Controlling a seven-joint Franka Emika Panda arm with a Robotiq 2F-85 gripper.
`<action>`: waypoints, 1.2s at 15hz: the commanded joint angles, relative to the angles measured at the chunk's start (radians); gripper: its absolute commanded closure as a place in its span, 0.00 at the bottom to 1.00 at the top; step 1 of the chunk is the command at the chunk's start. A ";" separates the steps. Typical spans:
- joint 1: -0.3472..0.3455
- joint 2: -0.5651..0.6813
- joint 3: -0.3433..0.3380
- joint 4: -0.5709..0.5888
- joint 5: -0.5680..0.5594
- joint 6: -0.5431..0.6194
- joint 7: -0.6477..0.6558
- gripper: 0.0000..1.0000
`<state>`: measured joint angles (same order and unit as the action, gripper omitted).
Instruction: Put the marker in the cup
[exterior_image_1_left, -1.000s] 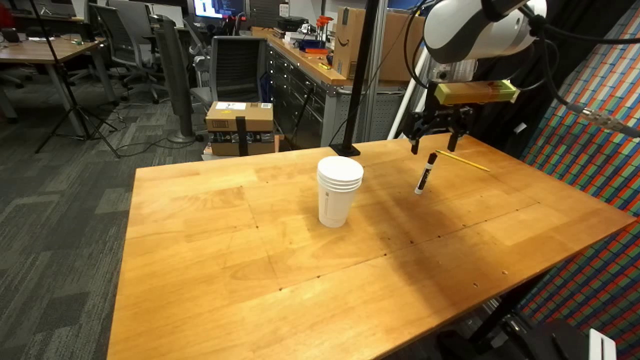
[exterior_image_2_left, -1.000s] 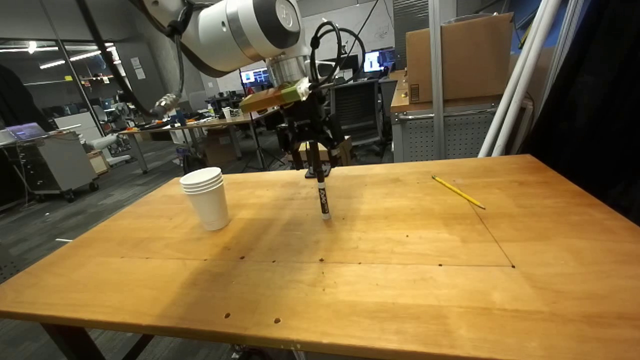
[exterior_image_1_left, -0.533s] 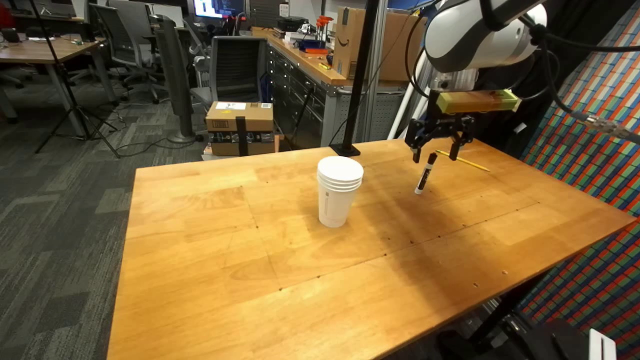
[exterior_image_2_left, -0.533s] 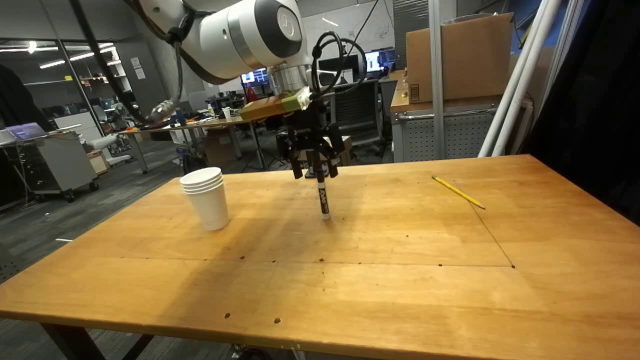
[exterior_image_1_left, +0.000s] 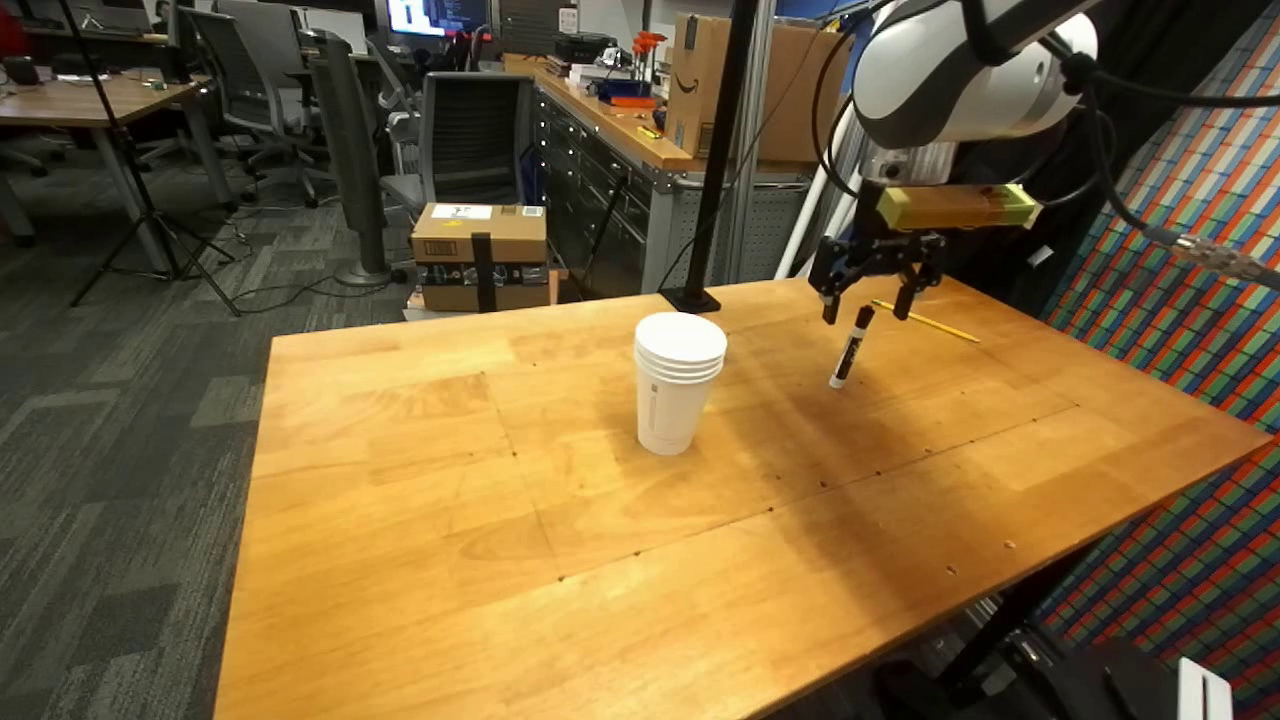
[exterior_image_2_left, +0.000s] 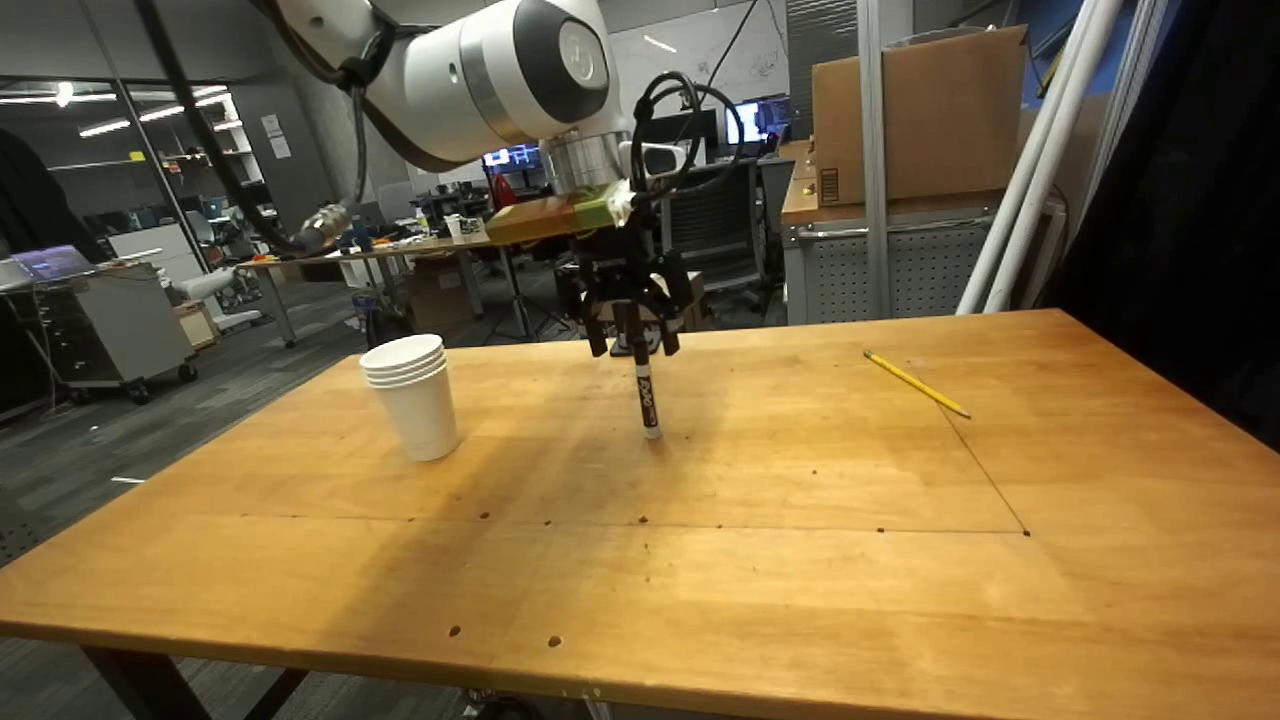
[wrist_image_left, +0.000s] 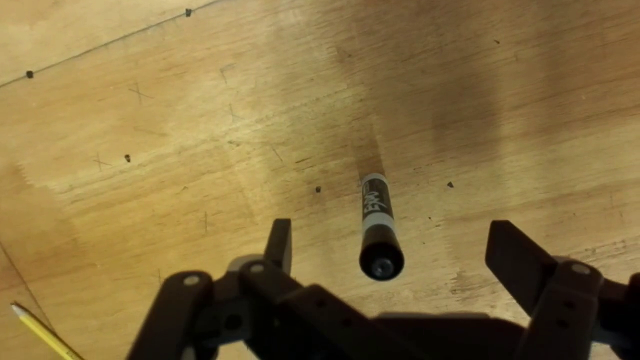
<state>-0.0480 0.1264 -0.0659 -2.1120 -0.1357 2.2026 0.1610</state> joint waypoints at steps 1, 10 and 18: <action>-0.008 0.000 -0.003 0.005 0.017 0.034 -0.044 0.00; -0.017 0.007 -0.006 0.006 0.018 0.045 -0.073 0.41; -0.021 0.010 -0.006 0.003 0.021 0.045 -0.082 0.92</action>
<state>-0.0645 0.1331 -0.0683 -2.1128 -0.1343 2.2284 0.1076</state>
